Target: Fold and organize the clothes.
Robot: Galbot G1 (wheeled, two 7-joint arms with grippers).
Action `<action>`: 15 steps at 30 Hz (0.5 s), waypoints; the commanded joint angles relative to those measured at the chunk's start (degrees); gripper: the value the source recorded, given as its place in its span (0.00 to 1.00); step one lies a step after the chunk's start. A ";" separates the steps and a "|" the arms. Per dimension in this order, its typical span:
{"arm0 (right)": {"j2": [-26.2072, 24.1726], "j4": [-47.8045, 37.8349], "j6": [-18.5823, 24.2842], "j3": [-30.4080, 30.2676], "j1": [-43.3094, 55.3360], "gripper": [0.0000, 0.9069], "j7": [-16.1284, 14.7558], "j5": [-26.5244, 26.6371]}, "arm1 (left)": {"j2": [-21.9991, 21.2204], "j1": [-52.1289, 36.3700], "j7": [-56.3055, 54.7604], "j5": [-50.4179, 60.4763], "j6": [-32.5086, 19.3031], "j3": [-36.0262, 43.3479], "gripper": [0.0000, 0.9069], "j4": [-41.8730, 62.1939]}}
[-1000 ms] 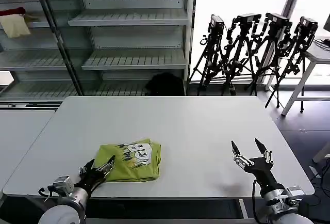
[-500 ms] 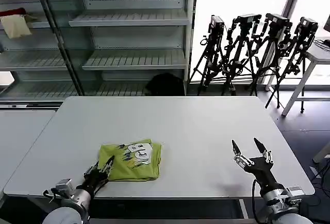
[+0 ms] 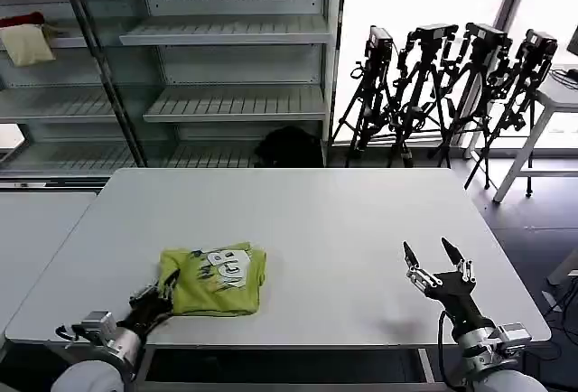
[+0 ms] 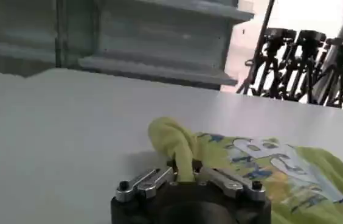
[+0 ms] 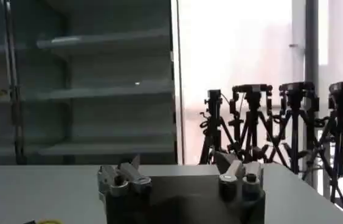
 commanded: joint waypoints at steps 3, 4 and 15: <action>0.04 -0.13 -0.06 -1.07 1.10 0.96 0.07 0.01 | 15.60 -0.62 3.85 -3.61 -2.40 -20.67 0.00 3.21; 0.10 -0.15 -0.06 -1.30 1.19 0.96 0.08 -0.06 | 17.51 -0.86 4.99 -3.55 -2.03 -23.21 0.00 4.06; 0.18 0.04 -0.20 -1.28 1.30 0.96 0.11 -0.12 | 21.52 -1.51 23.23 15.21 -8.96 -19.03 0.00 3.44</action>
